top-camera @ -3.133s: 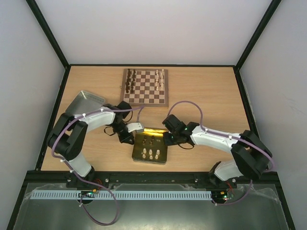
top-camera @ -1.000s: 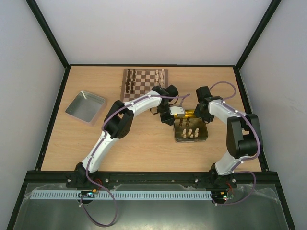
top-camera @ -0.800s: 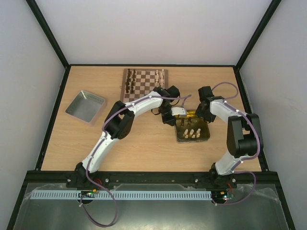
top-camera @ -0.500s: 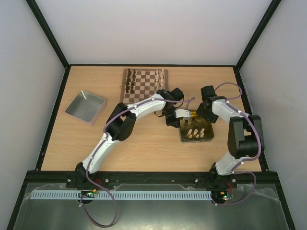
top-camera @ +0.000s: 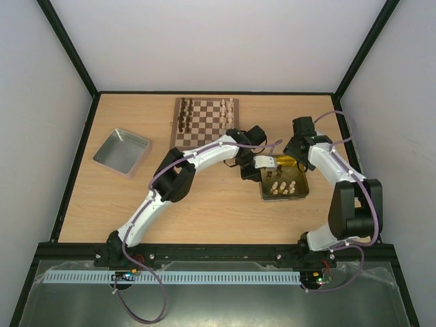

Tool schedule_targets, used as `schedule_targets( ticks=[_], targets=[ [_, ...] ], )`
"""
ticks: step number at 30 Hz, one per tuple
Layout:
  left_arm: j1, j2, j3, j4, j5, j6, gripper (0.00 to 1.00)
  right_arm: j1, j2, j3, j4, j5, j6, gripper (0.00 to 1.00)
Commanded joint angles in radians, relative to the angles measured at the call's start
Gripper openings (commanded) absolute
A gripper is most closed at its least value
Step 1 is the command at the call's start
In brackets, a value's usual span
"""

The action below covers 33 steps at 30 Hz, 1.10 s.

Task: Set up the chess pieces on the board
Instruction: Move the storage box to the center of the board, then move the chessboard to the center of the board.

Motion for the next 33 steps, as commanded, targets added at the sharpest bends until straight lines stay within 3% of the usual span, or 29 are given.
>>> schedule_targets(
  ticks=[1,6,12,20,28,33],
  targets=[
    [-0.02,0.05,0.061,-0.001,-0.01,-0.017,0.02,-0.007,-0.076,0.045,-0.05,0.07,0.017,0.83],
    [-0.023,0.033,0.06,-0.013,-0.054,-0.021,0.02,-0.006,-0.136,0.06,-0.074,0.061,0.018,0.83],
    [0.061,-0.153,-0.169,0.071,-0.123,-0.027,0.02,-0.006,-0.185,0.056,-0.044,-0.036,-0.015,0.79],
    [0.279,-0.445,-0.389,0.147,-0.168,-0.087,0.02,0.134,-0.005,0.216,0.002,-0.088,-0.023,0.66],
    [0.535,-0.631,-0.501,0.151,-0.169,-0.08,0.02,0.141,0.198,0.392,0.028,-0.201,-0.006,0.32],
    [0.693,-0.649,-0.524,0.229,-0.187,-0.155,0.02,0.141,0.298,0.488,0.017,-0.189,-0.022,0.07]
  ],
)
